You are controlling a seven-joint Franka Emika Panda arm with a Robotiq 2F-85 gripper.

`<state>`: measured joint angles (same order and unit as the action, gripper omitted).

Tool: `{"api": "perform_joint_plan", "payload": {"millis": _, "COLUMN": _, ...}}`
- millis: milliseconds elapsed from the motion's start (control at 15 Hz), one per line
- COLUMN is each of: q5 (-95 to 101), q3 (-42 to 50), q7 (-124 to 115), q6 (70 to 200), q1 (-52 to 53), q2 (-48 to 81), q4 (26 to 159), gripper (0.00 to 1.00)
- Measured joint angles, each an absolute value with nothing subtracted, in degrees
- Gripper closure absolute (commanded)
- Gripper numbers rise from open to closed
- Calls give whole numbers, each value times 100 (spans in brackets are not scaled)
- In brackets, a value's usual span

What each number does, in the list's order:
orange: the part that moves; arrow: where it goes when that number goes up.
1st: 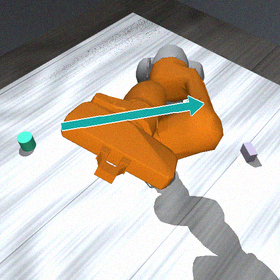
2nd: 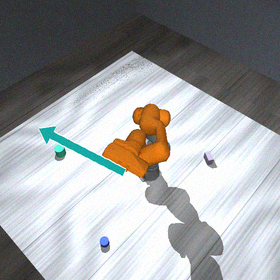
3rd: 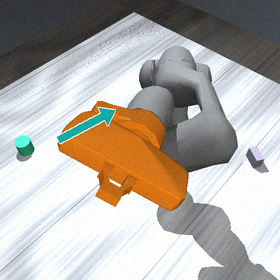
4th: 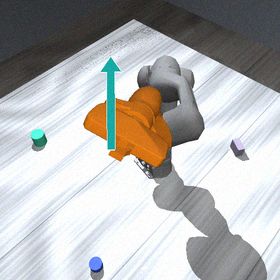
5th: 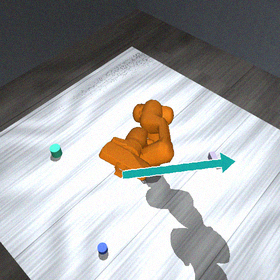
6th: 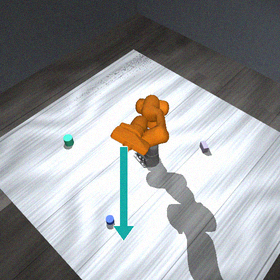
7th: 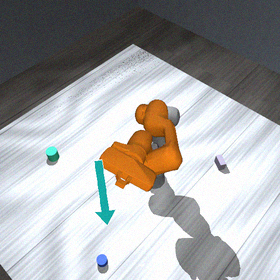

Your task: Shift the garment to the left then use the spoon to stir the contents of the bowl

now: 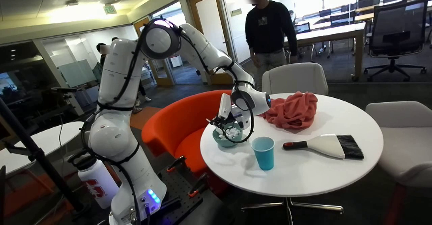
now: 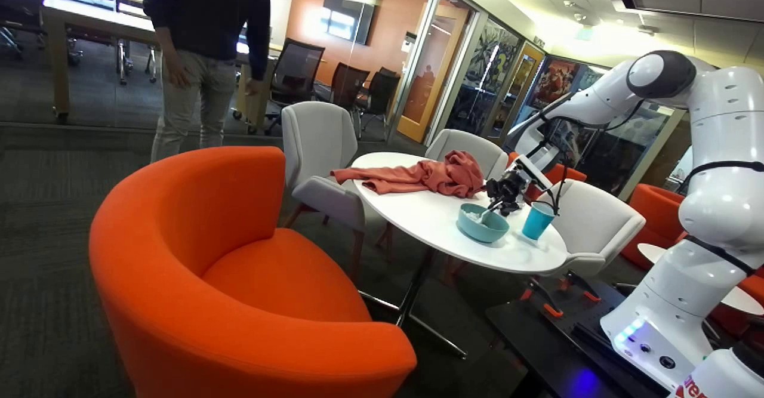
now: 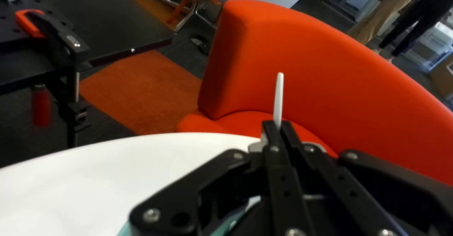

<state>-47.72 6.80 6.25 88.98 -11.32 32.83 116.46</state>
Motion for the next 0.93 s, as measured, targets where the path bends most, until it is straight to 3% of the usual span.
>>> {"api": "perform_joint_plan", "payload": {"millis": 400, "q5": -4706, "q3": 887, "q7": 295, "q6": 9900, "q1": -929, "q2": 2676, "q4": 12116, "gripper": 99}}
{"api": "perform_joint_plan", "payload": {"millis": 933, "q5": -4656, "q3": 1138, "q7": 293, "q6": 10909, "q1": -937, "q2": 776, "q4": 12994, "gripper": 99}}
